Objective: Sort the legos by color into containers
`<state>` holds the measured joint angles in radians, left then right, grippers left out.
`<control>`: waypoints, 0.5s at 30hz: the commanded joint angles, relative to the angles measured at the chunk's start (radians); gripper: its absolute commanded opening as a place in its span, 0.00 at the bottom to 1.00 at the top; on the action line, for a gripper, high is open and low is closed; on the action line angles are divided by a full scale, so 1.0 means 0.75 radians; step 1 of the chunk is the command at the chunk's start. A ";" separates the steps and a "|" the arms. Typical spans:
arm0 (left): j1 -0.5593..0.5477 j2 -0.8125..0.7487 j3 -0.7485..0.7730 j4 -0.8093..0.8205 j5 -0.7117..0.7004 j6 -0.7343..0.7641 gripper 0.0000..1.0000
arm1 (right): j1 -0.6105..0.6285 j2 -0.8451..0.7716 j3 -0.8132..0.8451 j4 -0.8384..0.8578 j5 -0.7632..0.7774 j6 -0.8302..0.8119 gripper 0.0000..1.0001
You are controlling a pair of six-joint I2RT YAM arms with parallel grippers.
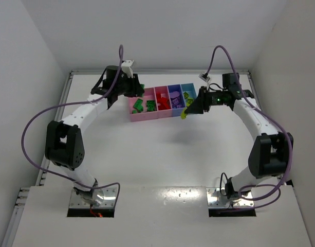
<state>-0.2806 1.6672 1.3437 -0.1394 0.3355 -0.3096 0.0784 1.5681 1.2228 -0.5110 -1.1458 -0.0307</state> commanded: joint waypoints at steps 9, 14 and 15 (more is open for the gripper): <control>-0.033 0.211 0.155 -0.135 -0.176 0.053 0.76 | -0.057 0.059 0.102 0.168 0.130 0.114 0.03; -0.033 0.148 0.137 -0.007 0.041 0.041 0.83 | -0.072 0.124 0.149 0.280 0.353 0.272 0.03; -0.033 0.044 0.046 0.143 0.041 0.000 0.84 | -0.072 0.136 0.169 0.323 0.437 0.329 0.04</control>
<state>-0.2955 1.8404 1.4117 -0.2218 0.2806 -0.2733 0.0311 1.6466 1.2797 -0.3893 -0.9691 0.1051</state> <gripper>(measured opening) 0.829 0.359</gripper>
